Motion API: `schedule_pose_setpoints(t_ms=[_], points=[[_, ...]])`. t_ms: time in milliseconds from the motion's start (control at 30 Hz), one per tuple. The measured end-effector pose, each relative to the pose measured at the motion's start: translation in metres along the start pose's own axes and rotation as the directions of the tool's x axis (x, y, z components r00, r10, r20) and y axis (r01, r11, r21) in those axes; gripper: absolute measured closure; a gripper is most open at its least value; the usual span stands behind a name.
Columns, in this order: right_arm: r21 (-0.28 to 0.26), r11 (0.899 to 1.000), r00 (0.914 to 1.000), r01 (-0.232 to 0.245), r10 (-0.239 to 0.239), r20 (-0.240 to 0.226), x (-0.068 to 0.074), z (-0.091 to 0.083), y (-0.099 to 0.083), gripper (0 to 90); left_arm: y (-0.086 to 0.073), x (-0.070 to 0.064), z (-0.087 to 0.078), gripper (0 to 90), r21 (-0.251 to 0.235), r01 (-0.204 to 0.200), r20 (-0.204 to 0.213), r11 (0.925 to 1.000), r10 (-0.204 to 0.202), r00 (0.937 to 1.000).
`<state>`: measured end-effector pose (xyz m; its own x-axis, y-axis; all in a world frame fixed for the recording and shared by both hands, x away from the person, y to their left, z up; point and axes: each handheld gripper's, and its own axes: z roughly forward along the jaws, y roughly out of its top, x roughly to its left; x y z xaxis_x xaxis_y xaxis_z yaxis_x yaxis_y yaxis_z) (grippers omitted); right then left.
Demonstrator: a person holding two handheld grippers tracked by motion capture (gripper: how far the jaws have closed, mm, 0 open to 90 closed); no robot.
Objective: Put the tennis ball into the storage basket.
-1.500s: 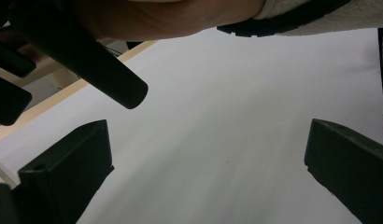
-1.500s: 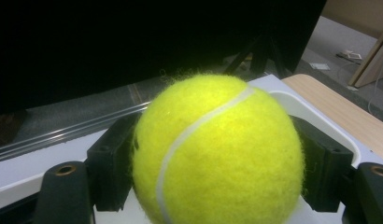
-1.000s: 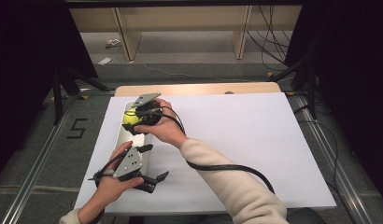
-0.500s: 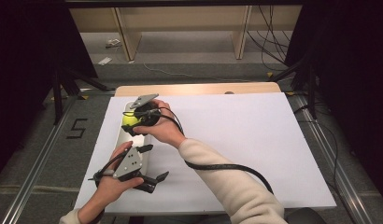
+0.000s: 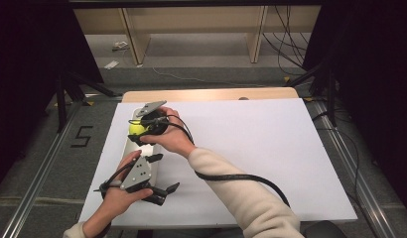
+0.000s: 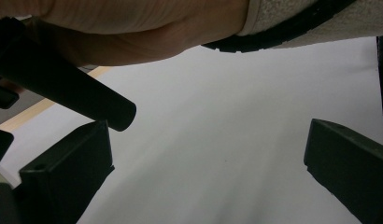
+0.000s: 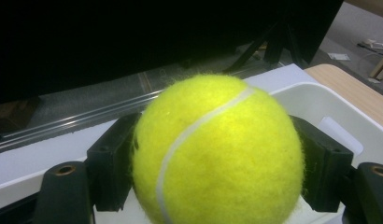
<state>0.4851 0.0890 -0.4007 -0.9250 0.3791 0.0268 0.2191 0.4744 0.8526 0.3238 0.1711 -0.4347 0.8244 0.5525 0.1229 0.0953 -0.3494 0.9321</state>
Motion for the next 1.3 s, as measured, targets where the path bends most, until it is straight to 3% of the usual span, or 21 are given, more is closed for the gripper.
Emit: schedule_pose_setpoints(t_ms=[1300], points=[[0.043,0.999,0.9998,-0.007,0.008,-0.019,0.001,0.014,-0.01,25.9,0.0,-0.001,0.0,0.6,0.006,-0.007,0.009,1.0,0.006,0.9999]])
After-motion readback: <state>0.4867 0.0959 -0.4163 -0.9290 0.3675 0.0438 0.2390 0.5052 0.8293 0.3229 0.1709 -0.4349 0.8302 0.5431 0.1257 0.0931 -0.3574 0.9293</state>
